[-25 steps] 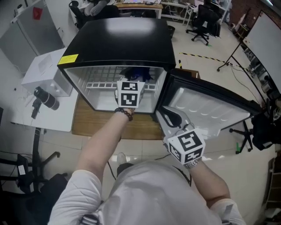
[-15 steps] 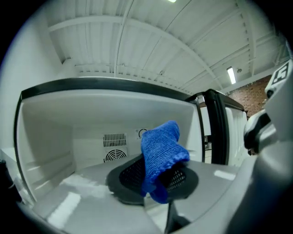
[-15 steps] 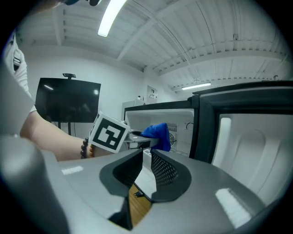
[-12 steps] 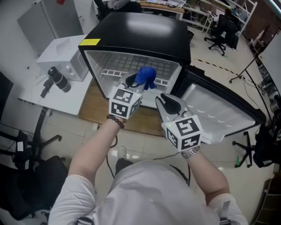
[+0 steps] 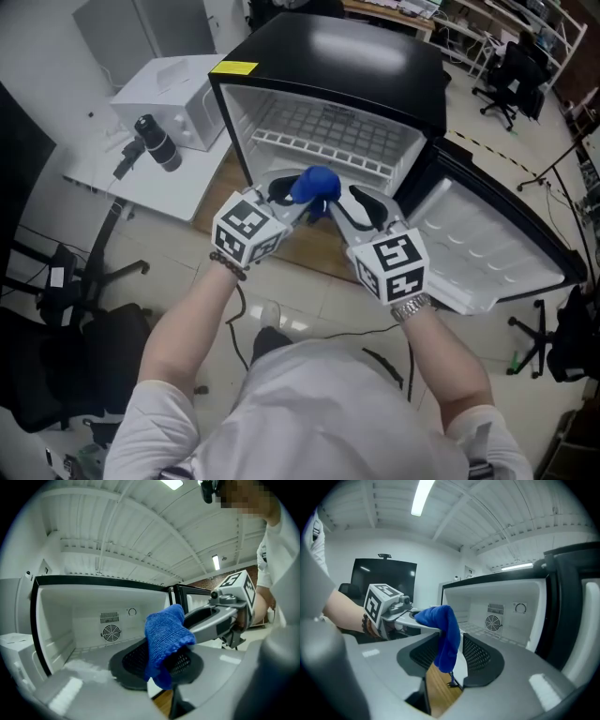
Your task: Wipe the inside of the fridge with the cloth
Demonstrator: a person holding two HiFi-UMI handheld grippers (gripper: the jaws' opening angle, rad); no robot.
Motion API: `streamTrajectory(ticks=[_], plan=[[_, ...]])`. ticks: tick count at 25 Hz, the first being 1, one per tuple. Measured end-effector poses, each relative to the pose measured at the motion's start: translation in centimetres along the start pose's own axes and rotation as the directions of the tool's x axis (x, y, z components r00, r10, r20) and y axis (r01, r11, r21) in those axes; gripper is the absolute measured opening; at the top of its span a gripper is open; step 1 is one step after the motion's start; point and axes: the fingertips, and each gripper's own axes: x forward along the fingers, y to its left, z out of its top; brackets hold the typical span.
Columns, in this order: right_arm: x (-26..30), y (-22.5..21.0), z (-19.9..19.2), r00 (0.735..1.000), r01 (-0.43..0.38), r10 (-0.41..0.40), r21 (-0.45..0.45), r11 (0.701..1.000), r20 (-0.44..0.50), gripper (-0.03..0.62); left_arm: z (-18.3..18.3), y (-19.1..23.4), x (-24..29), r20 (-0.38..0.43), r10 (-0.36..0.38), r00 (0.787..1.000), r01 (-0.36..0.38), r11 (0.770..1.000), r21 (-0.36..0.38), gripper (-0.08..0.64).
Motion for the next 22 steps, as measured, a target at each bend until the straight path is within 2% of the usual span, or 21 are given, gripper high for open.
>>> streamTrajectory(ticks=[5,9,13,15,18,22], plan=[[2.5,3.5,0.3,0.994,-0.113,0.113,-0.015,0.993,0.008,0.161,-0.7,0.4,-2.8,-0.02,-0.082,0.996,0.082,0.997,-0.004,0.074],[5.4,5.2,0.3,0.986,-0.166,0.165,-0.022,0.986,-0.005,0.161,-1.8,2.1,-4.5,-0.038,-0.144,0.989,0.143,0.99,-0.022,0.074],[6.4,6.0,-0.1,0.977,-0.212,0.212,-0.041,0.976,-0.016,0.154,-2.6,2.4,-5.0,-0.063,-0.169,0.984,0.167,0.985,-0.038,0.074],[6.9,6.3,-0.4,0.975,-0.22,0.219,-0.055,0.974,-0.025,0.137,-3.1,2.6,-5.4,-0.073,-0.186,0.98,0.183,0.982,-0.052,0.074],[9.4,7.1,-0.5,0.978,-0.207,0.205,-0.062,0.976,-0.036,0.067,-4.3,4.3,-6.5,-0.086,-0.217,0.972,0.211,0.975,-0.075,0.075],[11.6,7.5,-0.8,0.983,-0.184,0.182,-0.049,0.982,-0.036,0.053,-5.7,6.0,-7.1,-0.096,-0.2,0.975,0.192,0.977,-0.092,0.081]])
